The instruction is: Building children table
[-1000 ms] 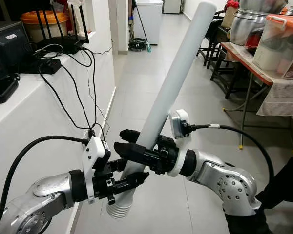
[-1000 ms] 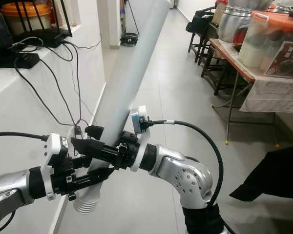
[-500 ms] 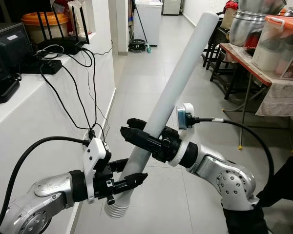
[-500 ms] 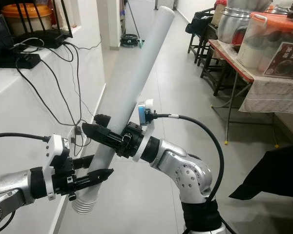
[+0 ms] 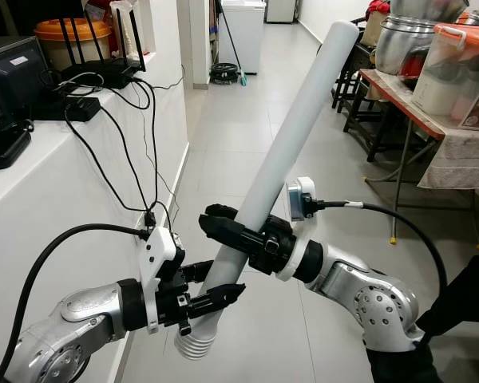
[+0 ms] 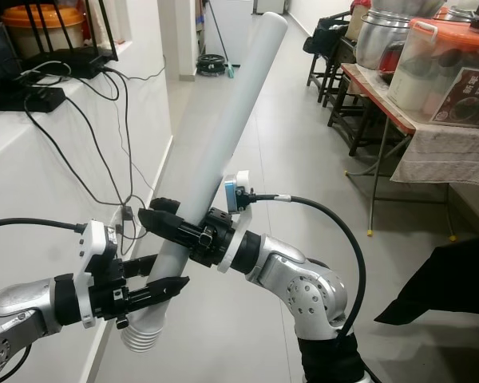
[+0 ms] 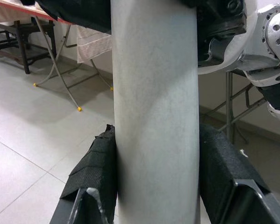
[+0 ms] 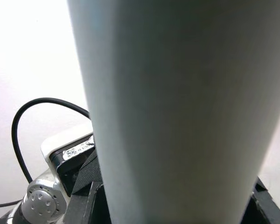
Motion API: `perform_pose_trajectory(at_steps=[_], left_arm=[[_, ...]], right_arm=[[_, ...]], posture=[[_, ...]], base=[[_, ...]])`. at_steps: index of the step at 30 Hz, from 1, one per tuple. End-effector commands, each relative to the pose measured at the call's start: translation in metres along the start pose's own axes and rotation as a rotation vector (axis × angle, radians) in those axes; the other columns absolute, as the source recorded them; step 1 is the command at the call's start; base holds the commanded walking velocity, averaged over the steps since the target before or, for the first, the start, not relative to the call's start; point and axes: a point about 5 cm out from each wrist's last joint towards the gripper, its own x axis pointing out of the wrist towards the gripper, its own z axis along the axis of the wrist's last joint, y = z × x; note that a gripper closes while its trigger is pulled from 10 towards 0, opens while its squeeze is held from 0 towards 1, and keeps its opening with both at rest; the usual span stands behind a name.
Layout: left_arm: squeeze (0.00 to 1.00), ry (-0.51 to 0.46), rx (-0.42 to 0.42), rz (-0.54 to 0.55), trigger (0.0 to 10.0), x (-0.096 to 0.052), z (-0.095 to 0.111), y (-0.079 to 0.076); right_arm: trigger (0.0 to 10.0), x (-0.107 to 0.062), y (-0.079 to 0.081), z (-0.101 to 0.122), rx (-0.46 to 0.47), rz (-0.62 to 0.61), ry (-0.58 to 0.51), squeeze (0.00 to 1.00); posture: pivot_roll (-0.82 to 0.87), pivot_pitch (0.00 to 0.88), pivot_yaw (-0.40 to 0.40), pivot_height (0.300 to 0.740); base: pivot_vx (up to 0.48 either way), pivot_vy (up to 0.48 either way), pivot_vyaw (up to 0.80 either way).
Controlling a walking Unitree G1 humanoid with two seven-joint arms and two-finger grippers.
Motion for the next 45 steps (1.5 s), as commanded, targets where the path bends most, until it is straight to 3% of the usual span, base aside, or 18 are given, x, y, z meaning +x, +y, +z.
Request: perform_pose_trajectory(at_steps=[1,9,10,20,23,25,27,28,29,30,32,33,35,36,37,42,44,45], left_arm=[[0.00,-0.012,0.038,0.003,10.0,0.002,0.004,0.003],[0.00,-0.009,0.052,0.019,10.0,0.001,0.003,0.006],[1.00,-0.012,0.068,0.033,10.0,0.000,0.004,0.009],[1.00,-0.031,0.086,0.049,10.0,-0.011,0.012,0.012],[1.00,-0.020,0.096,0.080,10.0,-0.019,0.014,0.015],[1.00,-0.003,0.125,0.161,10.0,-0.028,0.015,0.021],[1.00,-0.003,0.125,0.161,10.0,-0.028,0.015,0.021],[1.00,-0.005,0.145,0.206,10.0,-0.034,0.017,0.024],[0.00,-0.024,0.156,0.249,10.0,-0.038,0.021,0.027],[0.00,-0.024,0.156,0.249,10.0,-0.038,0.021,0.027],[0.00,-0.070,0.198,0.396,10.0,-0.046,0.027,0.035],[0.00,-0.070,0.198,0.396,10.0,-0.046,0.027,0.035],[0.00,-0.059,0.214,0.617,10.0,-0.052,0.021,0.050],[0.00,-0.036,0.202,0.721,10.0,-0.056,0.012,0.055],[0.00,-0.036,0.202,0.721,10.0,-0.056,0.012,0.055],[0.00,-0.034,0.144,0.897,10.0,-0.057,-0.007,0.047],[0.00,-0.034,0.144,0.897,10.0,-0.057,-0.007,0.047],[0.00,-0.027,0.112,0.965,10.0,-0.057,-0.014,0.044]], right_arm=[[0.0,0.001,0.002,-0.003,0.022,0.018,0.004,0.00],[0.0,0.001,0.003,-0.002,0.017,0.020,-0.017,0.00],[0.0,0.000,0.003,-0.001,0.009,0.019,-0.022,0.00],[0.0,-0.001,-0.007,0.005,-0.027,-0.046,-0.045,0.00],[0.0,-0.005,-0.020,0.012,-0.062,-0.140,-0.063,0.00],[0.0,-0.014,-0.041,0.019,-0.121,-0.286,-0.072,0.00],[0.0,-0.014,-0.041,0.019,-0.121,-0.286,-0.072,0.00],[0.0,-0.022,-0.054,0.023,-0.171,-0.391,-0.067,0.00],[0.0,-0.030,-0.066,0.028,-0.220,-0.494,-0.068,0.00],[0.0,-0.030,-0.066,0.028,-0.220,-0.494,-0.068,0.00],[0.0,-0.043,-0.083,0.040,-0.309,-0.689,-0.078,0.00],[0.0,-0.043,-0.083,0.040,-0.309,-0.689,-0.078,0.00],[0.0,-0.048,-0.086,0.049,-0.386,-0.793,-0.092,0.00],[10.0,-0.046,-0.082,0.053,-0.449,-0.809,-0.091,0.00],[10.0,-0.046,-0.082,0.053,-0.449,-0.809,-0.091,0.00],[10.0,-0.036,-0.058,0.059,-0.695,-0.791,-0.127,0.00],[10.0,-0.036,-0.058,0.059,-0.695,-0.791,-0.127,0.00],[10.0,-0.037,-0.051,0.057,-0.770,-0.784,-0.134,0.00]], posture=[[0.08,0.000,-0.056,0.740],[0.08,0.000,-0.054,0.740],[0.08,0.000,-0.055,0.740],[0.09,0.000,-0.056,0.740],[0.09,0.000,-0.057,0.740],[0.09,0.000,-0.059,0.740],[0.09,0.000,-0.059,0.740],[0.10,0.000,-0.061,0.740],[0.10,0.000,-0.065,0.740],[0.10,0.000,-0.065,0.740],[0.10,0.000,-0.064,0.740],[0.10,0.000,-0.064,0.740],[0.10,0.000,-0.064,0.740],[0.10,0.000,-0.063,0.740],[0.10,0.000,-0.063,0.740],[0.10,0.000,-0.055,0.740],[0.10,0.000,-0.055,0.740],[0.11,0.000,-0.062,0.740]], base=[[0.000,0.000,0.00],[0.000,0.000,0.00],[0.000,0.000,0.00],[0.000,0.000,0.00],[0.000,0.000,0.00],[0.000,0.000,0.00],[0.000,0.000,0.00],[0.000,0.000,0.00],[0.000,0.000,0.00],[0.000,0.000,0.00],[0.000,0.000,0.00],[0.000,0.000,0.00],[0.000,0.000,0.00],[0.000,0.000,0.00],[0.000,0.000,0.00],[0.000,0.000,0.00],[0.000,0.000,0.00],[0.000,0.000,0.00]])
